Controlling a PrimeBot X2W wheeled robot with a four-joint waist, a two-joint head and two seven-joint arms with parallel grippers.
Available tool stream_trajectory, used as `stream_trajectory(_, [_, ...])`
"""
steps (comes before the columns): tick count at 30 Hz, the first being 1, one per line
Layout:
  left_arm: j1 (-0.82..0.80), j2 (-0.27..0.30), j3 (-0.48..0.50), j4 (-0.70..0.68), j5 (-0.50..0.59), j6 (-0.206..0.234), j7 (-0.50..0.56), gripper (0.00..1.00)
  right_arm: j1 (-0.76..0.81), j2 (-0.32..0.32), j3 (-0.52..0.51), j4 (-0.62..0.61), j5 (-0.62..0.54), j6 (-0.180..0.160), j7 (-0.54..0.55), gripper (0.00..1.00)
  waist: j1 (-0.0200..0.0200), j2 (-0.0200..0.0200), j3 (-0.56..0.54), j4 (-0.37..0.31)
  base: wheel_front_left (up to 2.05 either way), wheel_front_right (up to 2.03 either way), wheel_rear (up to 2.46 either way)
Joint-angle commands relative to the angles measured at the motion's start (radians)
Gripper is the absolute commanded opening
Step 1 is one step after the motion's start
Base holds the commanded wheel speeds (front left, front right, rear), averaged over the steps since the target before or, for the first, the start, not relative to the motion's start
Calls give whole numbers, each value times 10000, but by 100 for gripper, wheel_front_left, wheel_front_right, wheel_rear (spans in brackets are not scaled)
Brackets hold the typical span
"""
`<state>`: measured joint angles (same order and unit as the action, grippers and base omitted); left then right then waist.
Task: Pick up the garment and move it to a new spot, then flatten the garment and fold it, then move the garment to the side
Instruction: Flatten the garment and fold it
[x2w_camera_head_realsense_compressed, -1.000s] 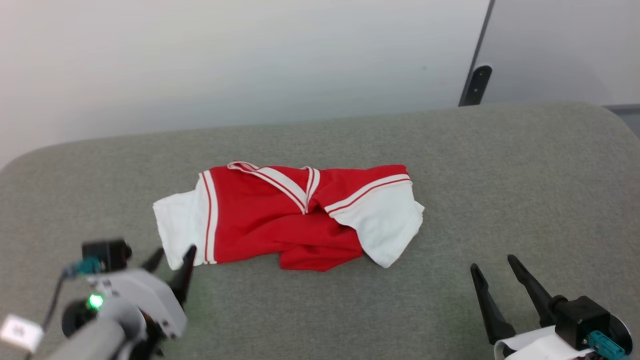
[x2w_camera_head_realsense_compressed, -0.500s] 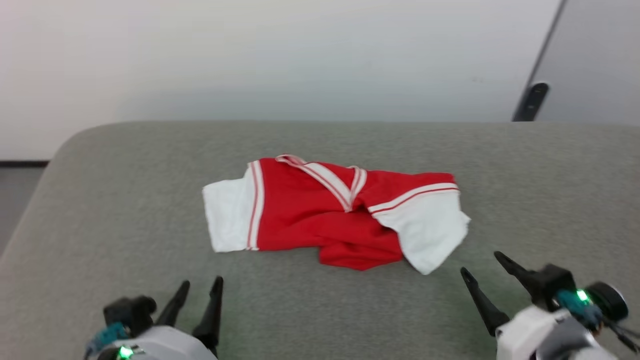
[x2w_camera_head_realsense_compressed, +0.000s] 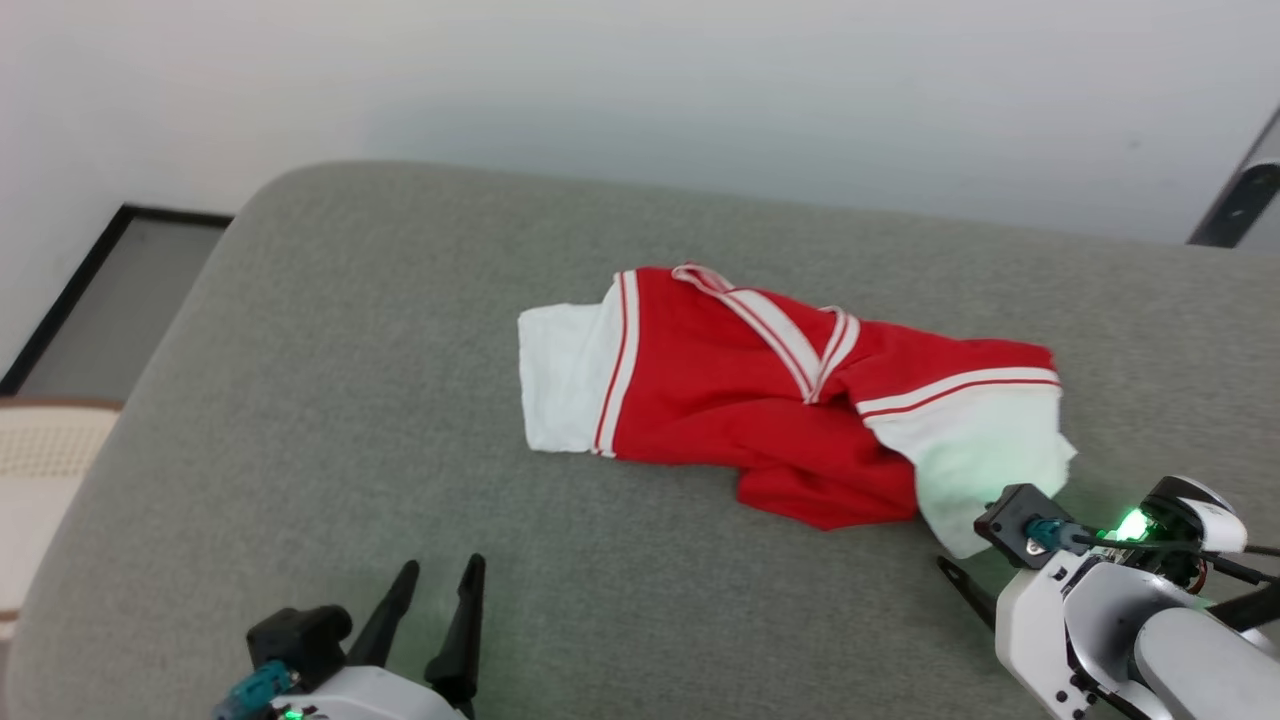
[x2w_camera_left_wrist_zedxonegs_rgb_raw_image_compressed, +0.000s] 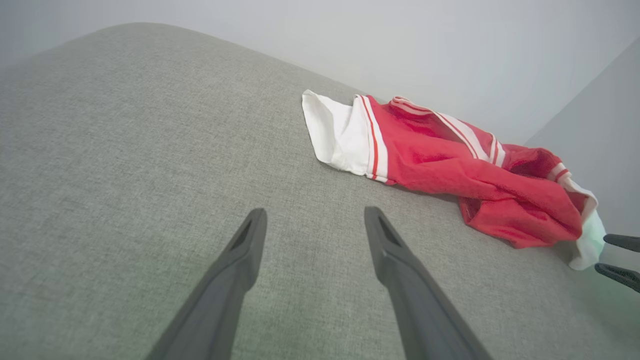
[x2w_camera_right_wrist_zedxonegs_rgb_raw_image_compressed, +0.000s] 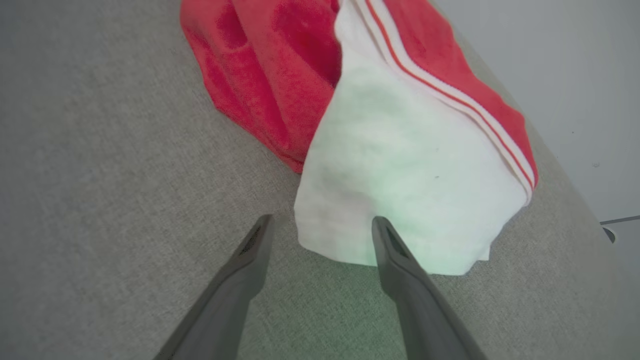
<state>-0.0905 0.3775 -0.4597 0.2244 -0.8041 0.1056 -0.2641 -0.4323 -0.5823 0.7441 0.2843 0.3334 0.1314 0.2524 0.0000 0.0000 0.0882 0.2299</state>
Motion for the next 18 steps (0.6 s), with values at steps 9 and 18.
stream_trajectory(9, [-6, -667, 636, 386, 517, -658, -1, 100, -1003, -694, 1607, 522, 273, -14, 232, 92, 0, 0, 616, 558, 0, 0, 0])
stream_trajectory(18, [-90, -1056, 1031, 598, 766, -1149, -1, 100, -1236, -579, 2009, 939, 72, -17, 39, 0, 0, 0, 737, 469, 0, 0, 0])
